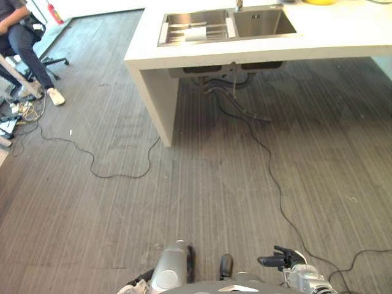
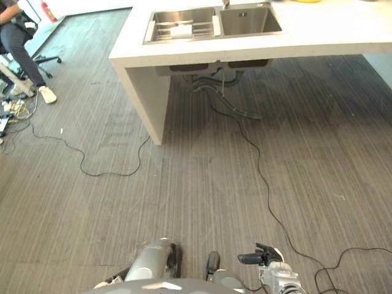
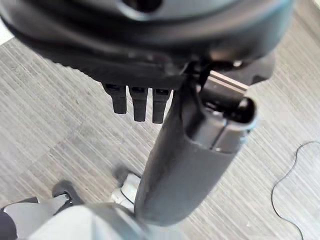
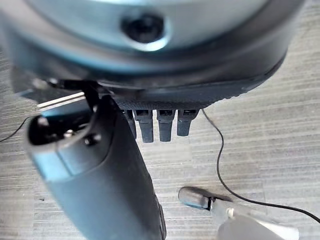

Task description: Place the dishes in the dishwasher.

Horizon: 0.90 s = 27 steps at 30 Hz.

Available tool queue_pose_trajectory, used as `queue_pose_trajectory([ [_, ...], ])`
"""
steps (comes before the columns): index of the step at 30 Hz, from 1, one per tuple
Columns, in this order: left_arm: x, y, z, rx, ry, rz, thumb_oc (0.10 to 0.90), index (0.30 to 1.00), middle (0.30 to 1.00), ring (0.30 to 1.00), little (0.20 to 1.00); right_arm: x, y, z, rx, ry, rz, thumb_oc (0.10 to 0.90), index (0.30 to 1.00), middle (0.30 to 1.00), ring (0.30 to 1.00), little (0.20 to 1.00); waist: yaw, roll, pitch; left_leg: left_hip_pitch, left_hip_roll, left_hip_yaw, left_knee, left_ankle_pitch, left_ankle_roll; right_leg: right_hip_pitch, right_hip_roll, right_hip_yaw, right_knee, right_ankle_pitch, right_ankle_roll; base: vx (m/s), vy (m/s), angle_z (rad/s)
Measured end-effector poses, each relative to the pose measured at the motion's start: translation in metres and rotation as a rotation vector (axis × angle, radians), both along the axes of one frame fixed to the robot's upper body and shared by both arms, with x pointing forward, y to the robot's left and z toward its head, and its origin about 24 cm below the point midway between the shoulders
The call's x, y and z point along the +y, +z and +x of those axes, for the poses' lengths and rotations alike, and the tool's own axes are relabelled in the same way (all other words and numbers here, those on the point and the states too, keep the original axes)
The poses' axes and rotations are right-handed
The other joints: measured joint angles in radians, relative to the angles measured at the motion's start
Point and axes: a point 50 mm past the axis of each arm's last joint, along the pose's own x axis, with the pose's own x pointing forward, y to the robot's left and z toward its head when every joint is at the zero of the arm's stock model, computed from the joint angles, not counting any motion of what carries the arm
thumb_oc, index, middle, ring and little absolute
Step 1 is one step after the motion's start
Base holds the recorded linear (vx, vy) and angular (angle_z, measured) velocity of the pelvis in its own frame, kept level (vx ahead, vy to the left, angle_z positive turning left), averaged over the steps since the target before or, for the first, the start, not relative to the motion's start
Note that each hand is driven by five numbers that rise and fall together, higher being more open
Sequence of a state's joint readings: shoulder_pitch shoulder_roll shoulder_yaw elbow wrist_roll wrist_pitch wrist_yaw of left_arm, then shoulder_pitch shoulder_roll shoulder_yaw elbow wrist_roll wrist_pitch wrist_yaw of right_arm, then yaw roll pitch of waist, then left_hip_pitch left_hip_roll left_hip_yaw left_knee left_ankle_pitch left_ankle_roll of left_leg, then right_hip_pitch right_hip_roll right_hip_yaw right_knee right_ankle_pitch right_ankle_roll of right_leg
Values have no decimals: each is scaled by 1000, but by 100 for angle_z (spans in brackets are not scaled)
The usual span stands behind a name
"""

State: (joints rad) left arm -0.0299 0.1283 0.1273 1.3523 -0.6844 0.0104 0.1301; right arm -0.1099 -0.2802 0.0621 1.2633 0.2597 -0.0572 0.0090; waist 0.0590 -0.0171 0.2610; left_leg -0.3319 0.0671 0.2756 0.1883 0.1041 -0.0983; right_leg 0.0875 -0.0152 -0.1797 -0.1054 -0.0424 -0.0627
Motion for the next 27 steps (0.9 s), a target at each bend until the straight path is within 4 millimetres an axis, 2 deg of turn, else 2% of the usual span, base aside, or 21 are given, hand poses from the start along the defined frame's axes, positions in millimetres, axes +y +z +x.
queue_pose_trajectory([
  [2,-5,-3,-16,51,15,-5,800,900,900,900,900,-2,-4,-10,45,-20,-8,800,900,900,900,900,9,33,-6,20,47,21,-288,22,-18,32,47,-6,3,-5,7,440,150,6],
  [4,-6,-4,-23,79,29,-20,800,900,900,900,900,-2,-5,-15,66,-16,-11,800,900,900,900,900,50,31,-14,21,81,19,-283,25,-15,58,54,17,14,-18,3,500,176,-50],
  [6,-7,-5,-27,94,45,-25,800,900,900,900,900,-6,-4,-15,70,-11,-23,800,900,900,900,900,54,27,-31,43,76,-6,-261,28,-8,82,49,74,19,-25,2,403,130,-58],
  [7,-7,-5,-31,106,47,-24,800,900,900,900,900,-8,-5,-19,82,-30,-27,800,900,900,900,900,53,25,-52,80,55,-12,-246,48,20,103,38,96,20,-30,4,427,187,-42],
  [9,-5,-5,-39,117,54,-14,800,900,900,900,900,-11,-11,-48,139,-78,-35,800,900,900,900,900,37,15,-121,173,-27,-10,-280,75,80,134,2,96,46,-79,52,374,203,-24],
  [10,-12,-5,-31,103,31,-2,800,900,900,900,900,-15,-12,-62,158,-123,-55,800,900,900,900,900,26,59,-132,253,-28,-19,-288,80,143,85,1,67,306,-180,158,161,108,-14],
  [11,-12,-5,-31,103,31,-2,800,900,900,900,900,-15,-12,-62,158,-123,-55,800,900,900,900,900,26,59,-132,253,-28,-19,-288,80,143,85,1,67,306,-180,158,269,119,-10],
  [12,-6,-2,-20,52,-3,29,800,900,900,900,900,-6,-15,-65,159,-121,-45,800,900,900,900,900,20,37,-146,281,-45,-14,-287,56,167,-27,-43,44,590,-207,185,310,92,26],
  [13,5,14,25,-123,-140,129,800,900,900,900,900,10,-20,-79,175,-95,-24,800,900,900,900,900,6,-32,-156,331,-109,-39,-273,12,174,-186,-132,54,981,-96,222,442,109,90],
  [14,4,31,59,-268,-238,173,800,900,900,900,900,15,-21,-85,179,-96,-11,800,900,900,900,900,-26,-54,-150,352,-136,-101,-268,5,174,-227,-173,53,1085,-98,218,336,61,144],
  [15,-5,48,95,-408,-259,172,800,900,900,900,900,17,-22,-90,187,-111,-4,800,900,900,900,900,-38,-51,-151,366,-147,-134,-266,-10,191,-254,-173,79,1108,-98,220,322,7,144],
  [17,-24,107,160,-745,-312,223,800,900,900,900,900,19,-20,-71,115,-167,-3,800,900,900,900,900,-73,-22,-111,406,-135,-202,-259,-54,220,-353,-168,117,1159,-114,191,302,-85,86],
  [19,-37,159,202,-975,-345,280,800,900,900,900,900,10,-13,-54,39,-175,-29,800,900,900,900,900,-91,23,-85,444,-102,-216,-263,-72,192,-419,-166,94,1030,-140,174,211,-109,35],
  [20,-39,185,226,-1102,-328,339,800,900,900,900,900,5,-10,-43,10,-163,-46,800,900,900,900,900,-94,37,-77,469,-99,-211,-269,-76,171,-436,-173,70,821,-132,175,448,-268,25],
  [21,-35,202,242,-1153,-288,377,800,900,900,900,900,5,-10,-43,15,-161,-46,800,900,900,900,900,-111,33,-84,503,-97,-206,-273,-93,149,-435,-180,63,721,-119,171,562,-350,39],
  [22,-24,215,248,-1172,-240,420,800,900,900,900,900,7,-12,-45,33,-139,-40,800,900,900,900,900,-147,20,-93,525,-93,-207,-263,-149,117,-441,-173,49,612,-110,184,552,-347,31],
  [23,-13,232,251,-1220,-197,458,800,900,900,900,900,11,-13,-45,37,-101,-25,800,900,900,900,900,-148,-6,-91,519,-95,-204,-241,-198,111,-436,-155,84,437,-90,213,239,-161,20],
  [24,-13,232,251,-1220,-197,458,800,900,900,900,900,11,-13,-45,37,-101,-25,800,900,900,900,900,-148,-6,-91,519,-95,-204,-241,-198,111,-436,-155,84,437,-90,213,249,-148,-1],
  [25,-6,253,253,-1286,-180,500,800,900,900,900,900,14,-14,-48,46,-92,-13,800,900,900,900,900,-147,-25,-93,531,-85,-208,-234,-219,99,-411,-127,147,198,-28,232,216,-134,29],
  [26,-5,267,253,-1341,-187,523,800,900,900,900,900,13,-16,-57,91,-104,-13,800,900,900,900,900,-169,-23,-94,552,-61,-229,-244,-228,78,-375,-104,161,128,83,227,282,-209,56],
  [27,-7,267,244,-1324,-160,568,800,900,900,900,900,11,-20,-73,160,-125,-20,800,900,900,900,900,-168,-12,-89,582,-26,-239,-231,-238,52,-305,-71,172,79,203,195,352,-333,83],
])
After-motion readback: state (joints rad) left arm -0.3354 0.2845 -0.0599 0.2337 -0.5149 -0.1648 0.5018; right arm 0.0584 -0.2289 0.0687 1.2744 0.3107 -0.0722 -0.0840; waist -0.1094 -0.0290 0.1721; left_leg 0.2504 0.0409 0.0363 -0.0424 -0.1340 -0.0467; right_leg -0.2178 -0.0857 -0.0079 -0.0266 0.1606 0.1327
